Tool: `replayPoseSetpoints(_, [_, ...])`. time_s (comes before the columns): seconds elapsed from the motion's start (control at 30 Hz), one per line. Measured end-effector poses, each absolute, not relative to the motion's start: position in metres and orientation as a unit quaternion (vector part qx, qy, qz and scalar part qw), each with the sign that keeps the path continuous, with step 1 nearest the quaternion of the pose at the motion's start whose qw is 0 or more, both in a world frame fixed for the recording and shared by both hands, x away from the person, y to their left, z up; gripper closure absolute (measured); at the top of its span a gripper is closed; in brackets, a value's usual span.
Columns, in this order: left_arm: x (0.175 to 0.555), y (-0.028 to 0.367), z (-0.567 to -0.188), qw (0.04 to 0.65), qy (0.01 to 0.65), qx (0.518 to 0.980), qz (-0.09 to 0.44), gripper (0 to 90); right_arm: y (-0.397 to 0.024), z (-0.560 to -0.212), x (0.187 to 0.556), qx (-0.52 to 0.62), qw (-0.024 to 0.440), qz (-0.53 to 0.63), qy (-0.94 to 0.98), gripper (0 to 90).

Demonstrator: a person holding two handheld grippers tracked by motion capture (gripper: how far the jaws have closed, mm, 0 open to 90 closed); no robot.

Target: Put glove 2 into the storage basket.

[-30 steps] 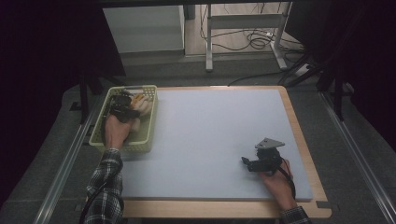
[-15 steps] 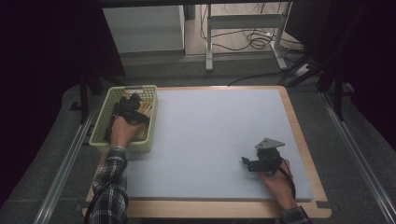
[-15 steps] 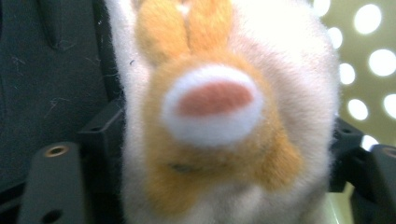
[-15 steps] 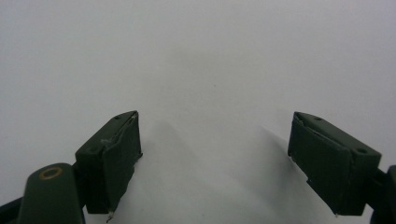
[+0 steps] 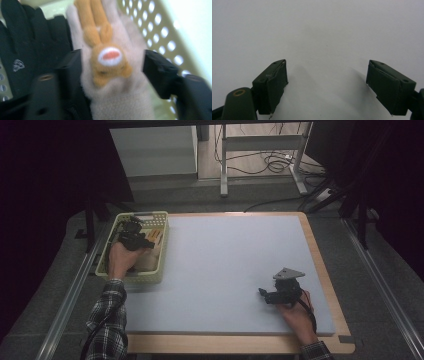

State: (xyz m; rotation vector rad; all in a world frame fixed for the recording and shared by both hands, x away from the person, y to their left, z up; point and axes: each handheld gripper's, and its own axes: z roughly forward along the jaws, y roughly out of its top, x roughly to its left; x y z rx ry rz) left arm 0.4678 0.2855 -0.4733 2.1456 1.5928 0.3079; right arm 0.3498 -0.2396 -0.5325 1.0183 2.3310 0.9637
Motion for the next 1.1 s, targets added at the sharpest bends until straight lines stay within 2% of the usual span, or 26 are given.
replayPoseSetpoints(0.13, [0.472, 0.281, -0.486, 0.205, 0.577, 0.784, 0.101, 47.1, -0.24, -0.533, 0.35, 0.366, 0.209, 0.347, 0.838, 16.8])
replayPoseSetpoints(0.2, [0.473, 0.28, -0.489, 0.218, 0.577, 0.782, 0.091, 50.7, -0.24, -0.533, 0.35, 0.366, 0.209, 0.346, 0.838, 16.8])
replayPoseSetpoints(0.47, [0.472, 0.282, -0.491, 0.236, 0.574, 0.78, 0.077, 51.3, -0.24, -0.533, 0.35, 0.366, 0.209, 0.347, 0.838, 16.8])
replayPoseSetpoints(0.6, [0.47, 0.284, -0.487, 0.24, 0.572, 0.778, 0.096, 40.7, -0.24, -0.533, 0.35, 0.366, 0.209, 0.346, 0.838, 16.8])
replayPoseSetpoints(0.67, [0.469, 0.284, -0.485, 0.243, 0.568, 0.779, 0.111, 39.0, -0.24, -0.533, 0.35, 0.366, 0.209, 0.347, 0.838, 16.8])
replayPoseSetpoints(0.7, [0.468, 0.284, -0.483, 0.242, 0.565, 0.78, 0.118, 33.6, -0.24, -0.533, 0.35, 0.366, 0.209, 0.347, 0.838, 16.8])
replayPoseSetpoints(0.83, [0.465, 0.283, -0.478, 0.243, 0.561, 0.78, 0.134, 24.8, -0.24, -0.533, 0.35, 0.366, 0.209, 0.346, 0.838, 16.8])
replayPoseSetpoints(1.1, [0.456, 0.287, -0.468, 0.272, 0.555, 0.771, 0.153, 13.8, -0.24, -0.533, 0.35, 0.366, 0.209, 0.347, 0.838, 16.8])
